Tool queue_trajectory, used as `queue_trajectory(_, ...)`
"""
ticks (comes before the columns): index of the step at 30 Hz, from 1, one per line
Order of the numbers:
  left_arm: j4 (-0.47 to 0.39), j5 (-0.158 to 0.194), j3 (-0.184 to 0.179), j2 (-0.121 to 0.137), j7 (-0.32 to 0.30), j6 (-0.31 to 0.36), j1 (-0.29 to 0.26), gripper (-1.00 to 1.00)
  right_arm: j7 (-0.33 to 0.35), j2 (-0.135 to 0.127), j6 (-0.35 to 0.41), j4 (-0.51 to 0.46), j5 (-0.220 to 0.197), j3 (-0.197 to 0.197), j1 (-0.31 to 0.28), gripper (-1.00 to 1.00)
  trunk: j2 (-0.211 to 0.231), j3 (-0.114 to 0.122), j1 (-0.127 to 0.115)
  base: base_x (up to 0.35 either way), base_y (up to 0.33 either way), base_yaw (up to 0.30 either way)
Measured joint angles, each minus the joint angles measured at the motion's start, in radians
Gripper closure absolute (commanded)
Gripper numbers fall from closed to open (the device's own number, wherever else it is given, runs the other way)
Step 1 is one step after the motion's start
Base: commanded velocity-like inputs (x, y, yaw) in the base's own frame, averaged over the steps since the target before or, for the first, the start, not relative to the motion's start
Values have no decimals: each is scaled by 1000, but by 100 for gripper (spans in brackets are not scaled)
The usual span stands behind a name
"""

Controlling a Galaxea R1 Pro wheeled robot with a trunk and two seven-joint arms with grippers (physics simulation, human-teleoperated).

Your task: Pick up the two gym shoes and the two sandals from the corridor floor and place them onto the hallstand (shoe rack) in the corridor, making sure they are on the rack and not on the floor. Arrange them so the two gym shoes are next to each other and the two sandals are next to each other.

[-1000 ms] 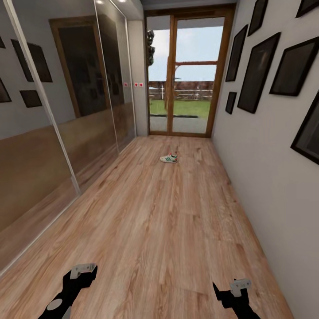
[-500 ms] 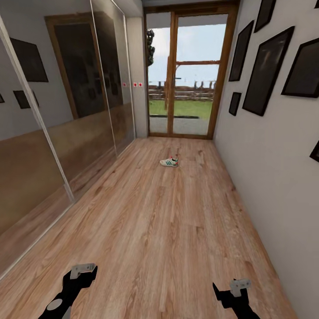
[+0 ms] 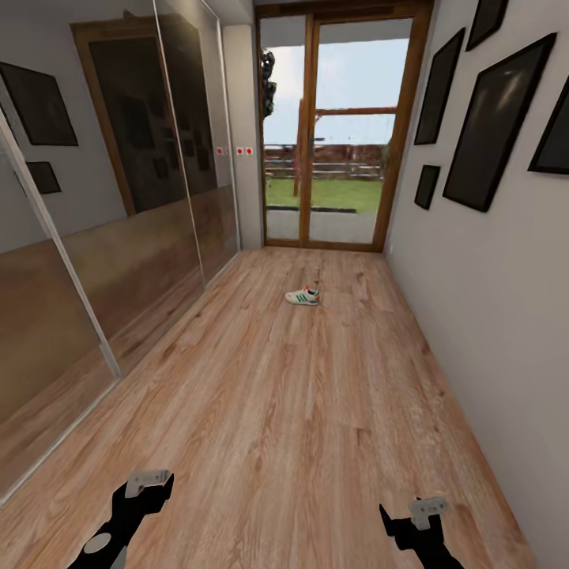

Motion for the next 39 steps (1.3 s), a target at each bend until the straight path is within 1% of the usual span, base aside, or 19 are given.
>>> queue_trajectory(39,0,0,0,0,0,0,0,-100,0,-1,0,0,0,0,0,-100,0,0,0,340,0,0)
